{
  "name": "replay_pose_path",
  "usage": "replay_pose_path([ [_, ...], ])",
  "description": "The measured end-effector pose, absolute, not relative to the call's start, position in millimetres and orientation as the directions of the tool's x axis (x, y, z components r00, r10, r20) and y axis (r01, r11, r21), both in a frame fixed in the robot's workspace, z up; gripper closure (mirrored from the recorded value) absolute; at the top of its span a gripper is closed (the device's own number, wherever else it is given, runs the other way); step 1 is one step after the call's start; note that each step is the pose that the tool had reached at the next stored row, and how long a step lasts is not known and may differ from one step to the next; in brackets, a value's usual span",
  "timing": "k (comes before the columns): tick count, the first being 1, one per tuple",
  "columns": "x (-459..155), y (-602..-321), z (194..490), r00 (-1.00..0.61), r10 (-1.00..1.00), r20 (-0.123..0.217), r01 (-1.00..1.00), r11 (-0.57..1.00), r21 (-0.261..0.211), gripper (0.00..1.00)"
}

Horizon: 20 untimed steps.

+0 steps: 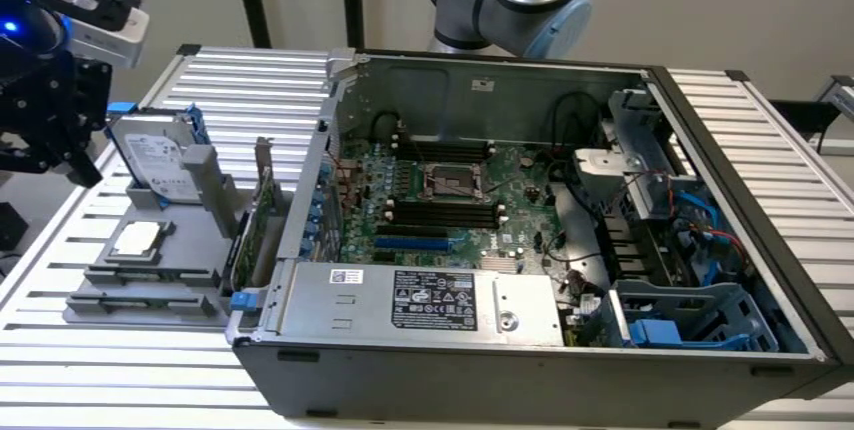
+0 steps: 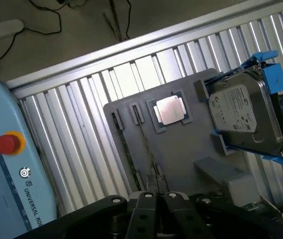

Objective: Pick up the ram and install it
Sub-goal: 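Pick up the ram and move it above insertion slot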

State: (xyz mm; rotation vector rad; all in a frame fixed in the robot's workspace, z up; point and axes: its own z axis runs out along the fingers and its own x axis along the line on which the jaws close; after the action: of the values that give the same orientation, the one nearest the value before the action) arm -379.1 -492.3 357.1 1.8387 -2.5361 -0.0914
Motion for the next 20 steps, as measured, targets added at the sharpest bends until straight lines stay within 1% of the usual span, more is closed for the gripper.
replay_pose_path([
  [6, -379, -492, 355, -0.226, -0.974, -0.025, -0.973, 0.224, 0.061, 0.89],
  [11, -379, -494, 352, -0.185, -0.982, -0.022, -0.98, 0.183, 0.074, 0.89],
  [16, -379, -510, 351, -0.178, -0.984, -0.023, -0.982, 0.176, 0.075, 0.89],
  [20, -379, -516, 349, -0.158, -0.987, -0.023, -0.985, 0.156, 0.075, 0.89],
])
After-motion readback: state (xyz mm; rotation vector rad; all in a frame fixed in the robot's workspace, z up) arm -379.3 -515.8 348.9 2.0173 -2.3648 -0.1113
